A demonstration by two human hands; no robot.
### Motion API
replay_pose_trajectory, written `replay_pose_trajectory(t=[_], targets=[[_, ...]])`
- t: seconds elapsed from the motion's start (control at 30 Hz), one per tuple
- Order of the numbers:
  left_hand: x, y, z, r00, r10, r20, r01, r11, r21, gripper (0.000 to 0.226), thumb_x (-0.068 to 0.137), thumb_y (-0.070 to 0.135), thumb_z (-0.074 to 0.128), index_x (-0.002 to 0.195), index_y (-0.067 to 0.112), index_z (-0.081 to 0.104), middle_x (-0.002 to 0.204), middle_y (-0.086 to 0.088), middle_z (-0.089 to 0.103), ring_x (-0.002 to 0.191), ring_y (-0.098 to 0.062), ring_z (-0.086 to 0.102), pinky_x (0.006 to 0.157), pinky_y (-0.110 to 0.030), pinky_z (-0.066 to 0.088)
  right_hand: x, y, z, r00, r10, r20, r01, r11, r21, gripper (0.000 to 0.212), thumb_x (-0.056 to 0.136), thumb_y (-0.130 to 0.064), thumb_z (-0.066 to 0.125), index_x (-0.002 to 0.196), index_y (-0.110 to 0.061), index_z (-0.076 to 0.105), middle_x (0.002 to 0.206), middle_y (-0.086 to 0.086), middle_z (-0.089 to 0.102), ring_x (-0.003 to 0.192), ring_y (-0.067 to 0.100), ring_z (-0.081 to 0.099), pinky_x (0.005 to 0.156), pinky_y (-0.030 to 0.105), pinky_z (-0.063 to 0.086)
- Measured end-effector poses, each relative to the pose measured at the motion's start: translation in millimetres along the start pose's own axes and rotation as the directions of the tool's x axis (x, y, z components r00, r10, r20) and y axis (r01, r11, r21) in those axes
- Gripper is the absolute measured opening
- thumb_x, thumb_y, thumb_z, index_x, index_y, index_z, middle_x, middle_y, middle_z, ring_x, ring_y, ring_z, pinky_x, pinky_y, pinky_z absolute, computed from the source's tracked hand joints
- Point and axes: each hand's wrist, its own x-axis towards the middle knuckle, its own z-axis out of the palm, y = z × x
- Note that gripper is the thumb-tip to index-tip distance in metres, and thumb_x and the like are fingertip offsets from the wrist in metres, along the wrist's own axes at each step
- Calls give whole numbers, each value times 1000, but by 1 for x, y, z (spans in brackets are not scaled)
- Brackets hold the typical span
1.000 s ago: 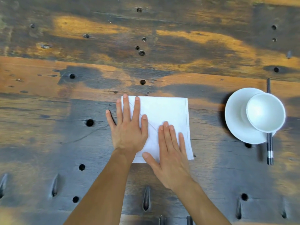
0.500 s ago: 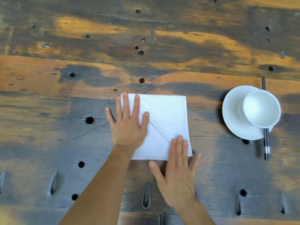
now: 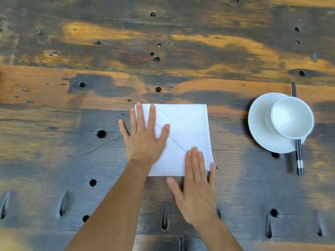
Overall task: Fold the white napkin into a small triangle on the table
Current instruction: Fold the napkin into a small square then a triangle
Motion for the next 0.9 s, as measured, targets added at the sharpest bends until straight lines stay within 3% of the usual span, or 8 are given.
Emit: replay_pose_trajectory(t=[0.27,0.47,0.6,0.67,0.77,0.9], targets=[[1,0,0,1000,-6,2,6,1000,-8,76,97,75,5,162,38,-11,171,0,-22,157,-22,-19,123,-57,-15,-16,8,2,999,48,-6,-48,999,-8,87,101,-70,17,162,-10,2,171,4,-3,157,20,-4,123,55,3],[1,1,-3,999,-15,34,14,1000,8,75,94,77,1,160,42,-14,170,1,-24,156,-31,-21,124,-57,-14,-22,8,-1,998,68,-13,-68,997,24,84,100,-68,13,160,-8,15,169,6,10,157,22,8,121,61,10],[1,-1,-5,999,-4,38,3,999,33,75,94,77,2,159,43,-16,170,1,-25,156,-32,-19,124,-58,-12,-14,4,-10,988,98,-116,-66,965,252,76,102,-63,15,158,-14,31,169,0,11,156,9,3,122,60,-7],[1,-1,-5,1000,-1,31,0,999,37,75,95,77,5,159,44,-17,170,1,-24,156,-32,-19,124,-57,-13,6,-6,-21,982,48,-183,17,940,341,68,105,-59,19,158,-18,30,170,-2,9,156,8,3,123,53,-13],[1,-1,-4,999,1,39,-4,998,69,77,96,75,12,155,44,-27,166,2,-34,155,-32,-24,123,-58,-14,63,-33,-37,982,-97,-164,151,920,363,71,104,-60,15,162,-18,12,170,-2,-4,155,9,-10,123,48,-16],[2,-3,-3,998,15,57,-21,994,106,96,93,62,43,156,40,-26,164,-2,-38,153,-35,-28,124,-60,-10,139,-54,-43,966,-256,-28,258,963,79,81,99,-66,4,162,-16,-1,170,-1,-11,154,13,-20,121,51,-19]])
